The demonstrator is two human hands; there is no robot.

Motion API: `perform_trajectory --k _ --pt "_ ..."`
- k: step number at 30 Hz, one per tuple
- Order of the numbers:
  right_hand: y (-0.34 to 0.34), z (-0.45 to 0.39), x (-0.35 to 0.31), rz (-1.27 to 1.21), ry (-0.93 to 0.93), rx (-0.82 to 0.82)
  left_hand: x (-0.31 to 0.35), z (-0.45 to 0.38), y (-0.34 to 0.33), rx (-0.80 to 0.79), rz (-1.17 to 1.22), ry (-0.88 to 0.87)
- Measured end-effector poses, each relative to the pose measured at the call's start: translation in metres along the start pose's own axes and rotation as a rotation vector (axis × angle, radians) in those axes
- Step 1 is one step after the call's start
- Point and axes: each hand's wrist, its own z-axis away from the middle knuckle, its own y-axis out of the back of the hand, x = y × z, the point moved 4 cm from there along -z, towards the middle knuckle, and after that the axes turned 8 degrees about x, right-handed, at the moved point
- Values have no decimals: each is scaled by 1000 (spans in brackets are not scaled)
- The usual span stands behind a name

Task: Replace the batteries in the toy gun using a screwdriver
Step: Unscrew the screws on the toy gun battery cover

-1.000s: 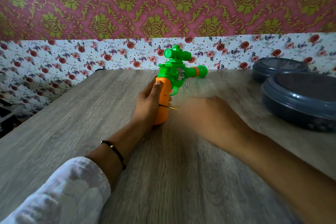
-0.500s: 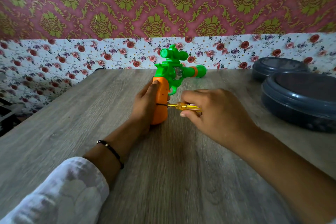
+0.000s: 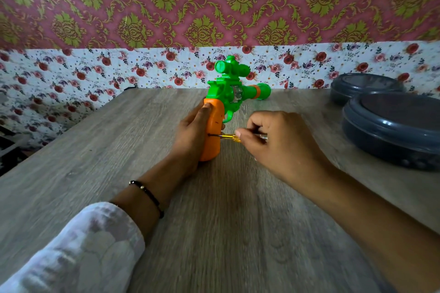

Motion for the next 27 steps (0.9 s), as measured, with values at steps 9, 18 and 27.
perform_trajectory --k 9,18,27 --pt "9 0 -3 -87 -91 28 1 1 1 20 21 24" --pt "-1 8 -5 -28 -74 -8 0 0 2 18 16 25" --pt "1 3 -3 41 -53 -26 0 -1 2 -11 20 28"
